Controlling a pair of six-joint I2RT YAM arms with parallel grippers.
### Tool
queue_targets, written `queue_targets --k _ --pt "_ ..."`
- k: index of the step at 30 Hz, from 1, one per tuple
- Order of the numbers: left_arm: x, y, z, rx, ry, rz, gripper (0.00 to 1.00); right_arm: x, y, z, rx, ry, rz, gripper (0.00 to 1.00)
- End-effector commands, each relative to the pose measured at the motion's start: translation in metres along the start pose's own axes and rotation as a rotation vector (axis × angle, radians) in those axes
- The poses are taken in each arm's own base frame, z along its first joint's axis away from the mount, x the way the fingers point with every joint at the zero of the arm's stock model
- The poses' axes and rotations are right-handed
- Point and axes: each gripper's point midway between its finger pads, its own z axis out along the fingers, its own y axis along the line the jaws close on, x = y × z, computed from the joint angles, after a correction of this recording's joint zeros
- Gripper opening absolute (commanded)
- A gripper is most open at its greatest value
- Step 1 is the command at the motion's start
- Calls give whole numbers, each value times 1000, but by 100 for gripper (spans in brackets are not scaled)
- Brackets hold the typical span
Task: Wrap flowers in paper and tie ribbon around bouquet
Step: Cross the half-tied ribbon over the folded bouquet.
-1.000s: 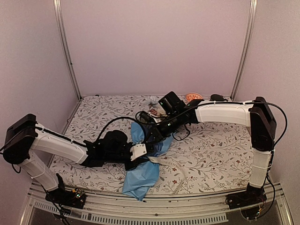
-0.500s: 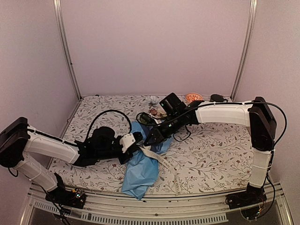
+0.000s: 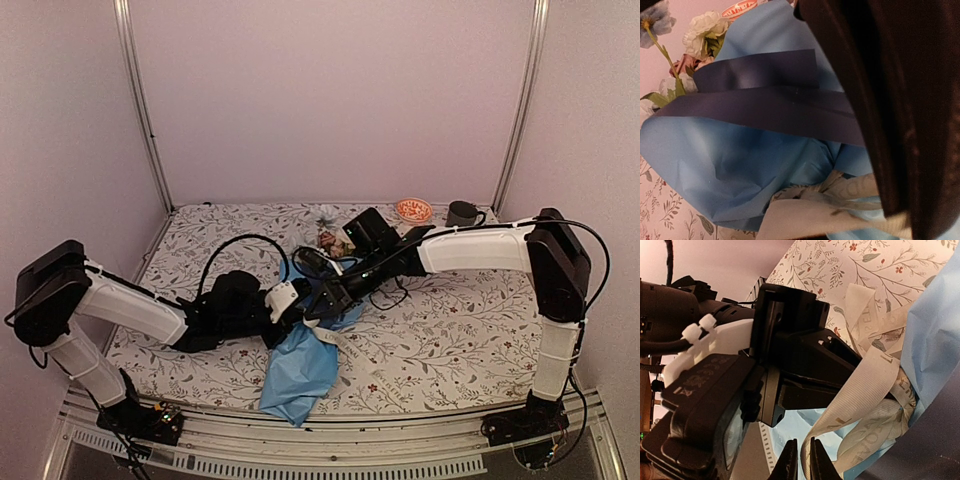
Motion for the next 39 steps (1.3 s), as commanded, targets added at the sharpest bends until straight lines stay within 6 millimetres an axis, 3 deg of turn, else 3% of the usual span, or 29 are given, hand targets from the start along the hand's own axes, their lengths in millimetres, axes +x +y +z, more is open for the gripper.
queue_targets --k 1,6,11,13,17,20,30,39 --pt "-19 10 3 -26 -73 -50 0 -11 7 -5 6 -39 -20 15" --pt "-12 6 8 -10 -50 -58 0 -36 9 -37 90 -132 -57 42" --pt "-11 7 7 -13 -47 -63 0 -51 2 -55 164 -158 -68 46" --pt "-11 6 6 -13 -48 -64 0 -53 -4 -54 188 -153 -66 43" --pt "-12 8 5 -19 -57 -75 0 -52 -18 -44 207 -113 -37 17" --pt "-14 9 4 -20 -72 -89 0 -49 -21 -31 213 -75 -39 8" --pt "-15 14 -1 -17 -100 -126 0 -35 -41 -6 284 18 -31 3" --pt "-16 19 -7 -26 -117 -139 0 -29 -32 9 267 62 -81 10"
